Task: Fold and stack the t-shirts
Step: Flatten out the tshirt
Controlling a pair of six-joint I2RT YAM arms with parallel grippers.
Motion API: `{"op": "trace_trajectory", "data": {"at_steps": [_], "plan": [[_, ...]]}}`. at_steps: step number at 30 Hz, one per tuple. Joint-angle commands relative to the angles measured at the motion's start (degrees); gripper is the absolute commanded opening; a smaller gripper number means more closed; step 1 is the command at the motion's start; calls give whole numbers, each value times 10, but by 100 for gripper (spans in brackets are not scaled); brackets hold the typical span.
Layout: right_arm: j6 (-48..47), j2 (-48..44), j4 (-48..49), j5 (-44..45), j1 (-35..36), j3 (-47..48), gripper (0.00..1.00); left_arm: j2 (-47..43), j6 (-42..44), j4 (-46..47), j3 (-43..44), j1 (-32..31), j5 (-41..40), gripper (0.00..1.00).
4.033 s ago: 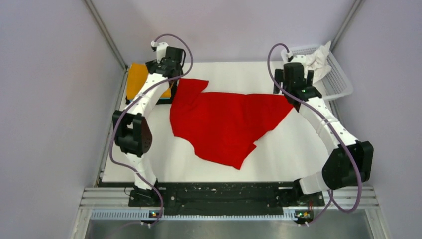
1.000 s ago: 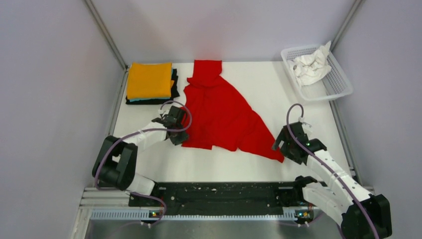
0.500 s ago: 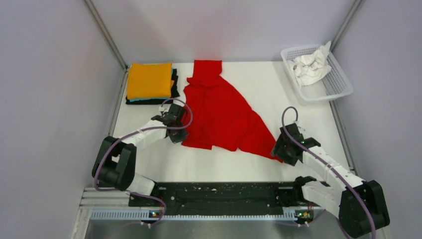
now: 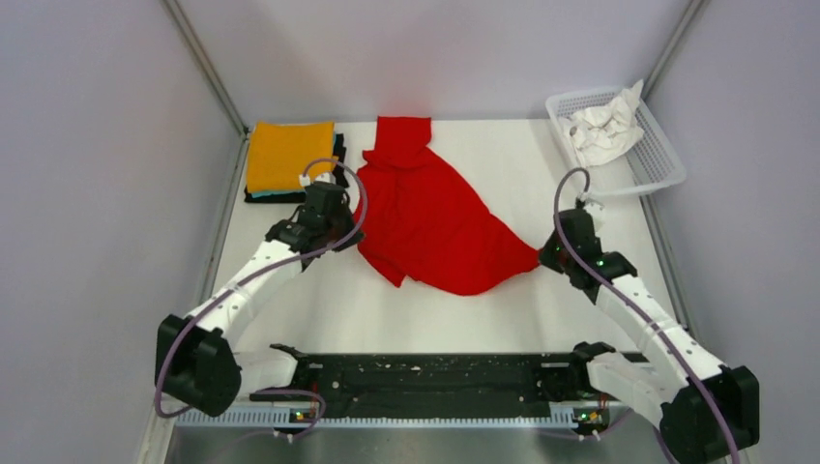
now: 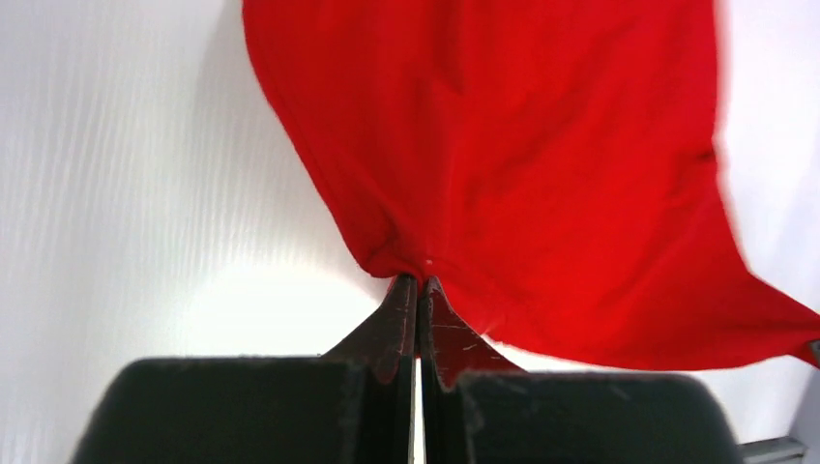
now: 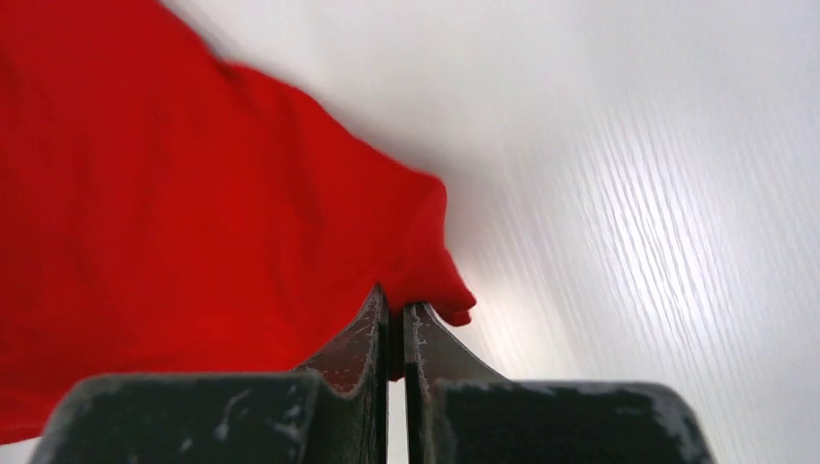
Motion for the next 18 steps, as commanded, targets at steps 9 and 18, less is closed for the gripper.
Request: {"op": "trace_trajectory", "data": {"at_steps": [9, 18], "plan": [[-135, -117, 201, 130, -3, 204, 0, -141, 112, 125, 188, 2, -134, 0], [-255, -121, 236, 136, -3, 385, 0, -177, 172, 145, 352, 1, -72, 0]]}}
